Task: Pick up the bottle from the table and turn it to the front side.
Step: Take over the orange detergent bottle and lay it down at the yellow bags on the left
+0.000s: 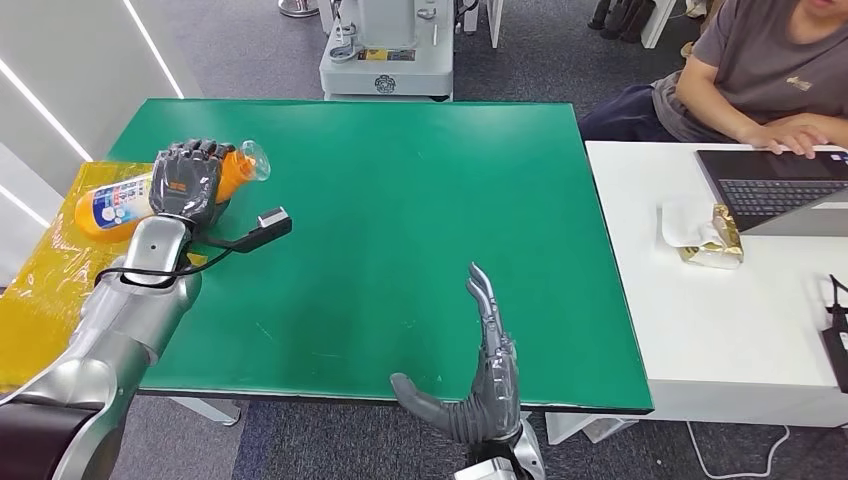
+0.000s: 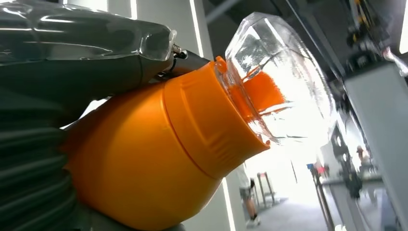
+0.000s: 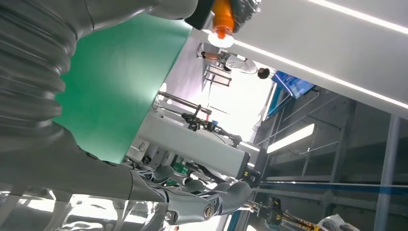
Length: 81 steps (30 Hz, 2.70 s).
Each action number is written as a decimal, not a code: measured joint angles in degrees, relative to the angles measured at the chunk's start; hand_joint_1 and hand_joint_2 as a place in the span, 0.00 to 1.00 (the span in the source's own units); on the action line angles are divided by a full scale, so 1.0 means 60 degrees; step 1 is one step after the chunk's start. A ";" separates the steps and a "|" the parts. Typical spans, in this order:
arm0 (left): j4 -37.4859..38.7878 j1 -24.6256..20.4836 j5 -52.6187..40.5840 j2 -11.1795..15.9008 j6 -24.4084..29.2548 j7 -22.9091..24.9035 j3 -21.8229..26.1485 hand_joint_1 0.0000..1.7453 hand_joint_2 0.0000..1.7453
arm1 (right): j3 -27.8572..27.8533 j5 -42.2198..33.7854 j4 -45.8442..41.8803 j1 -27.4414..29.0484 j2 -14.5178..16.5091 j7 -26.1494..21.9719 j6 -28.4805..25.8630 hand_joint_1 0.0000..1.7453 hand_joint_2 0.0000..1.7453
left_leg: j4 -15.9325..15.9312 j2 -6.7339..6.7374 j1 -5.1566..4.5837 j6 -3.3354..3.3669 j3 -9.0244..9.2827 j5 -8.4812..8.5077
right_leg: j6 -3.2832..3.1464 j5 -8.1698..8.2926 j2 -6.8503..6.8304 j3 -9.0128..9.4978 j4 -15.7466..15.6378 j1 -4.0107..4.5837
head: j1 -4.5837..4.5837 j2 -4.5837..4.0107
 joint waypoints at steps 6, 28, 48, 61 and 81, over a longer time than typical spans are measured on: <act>0.0439 0.0294 0.0149 0.0104 -0.0505 0.0230 0.0089 1.00 1.00 | -0.0123 0.0292 0.0002 0.0214 0.0003 0.0000 -0.0036 0.00 1.00 | -0.0001 -0.0001 0.0000 0.0000 0.0000 0.0000 | 0.0000 0.0000 0.0000 -0.0001 0.0000 0.0000 | 0.0000 0.0000; 0.0850 0.1512 -0.0269 0.0138 0.0015 0.0470 0.0463 1.00 1.00 | -0.0693 0.0596 0.0164 0.0807 0.0001 0.0077 0.0679 0.00 1.00 | -0.0001 -0.0001 0.0000 0.0000 0.0000 -0.0001 | -0.0001 -0.0001 -0.0001 -0.0001 -0.0002 0.0000 | -0.0001 0.0000; 0.0853 0.1483 -0.0379 -0.0312 0.0399 0.0189 0.0460 1.00 1.00 | -0.0267 -0.0208 0.0601 0.0403 -0.0079 0.0062 0.0763 0.00 1.00 | 0.0001 0.0000 0.0000 0.0000 0.0002 0.0000 | -0.0002 -0.0001 0.0000 -0.0002 -0.0003 0.0000 | 0.0001 0.0000; 0.0868 0.1599 -0.0330 -0.0413 -0.0097 0.0223 0.0460 0.43 1.00 | 0.0096 -0.0695 0.0724 0.0199 -0.0284 0.0058 0.0148 0.00 1.00 | -0.0001 0.0000 0.0000 0.0000 -0.0001 -0.0001 | -0.0002 -0.0001 0.0000 -0.0002 -0.0002 0.0000 | 0.0000 0.0000; 0.0981 0.1768 -0.0362 -0.0424 -0.1648 0.1420 0.0606 0.00 1.00 | 0.0171 -0.0341 0.0599 0.0318 -0.0334 0.0058 0.0386 0.00 1.00 | -0.0002 0.0001 0.0001 -0.0002 0.0008 0.0001 | -0.0005 0.0000 -0.0001 0.0002 0.0000 0.0000 | 0.0000 0.0000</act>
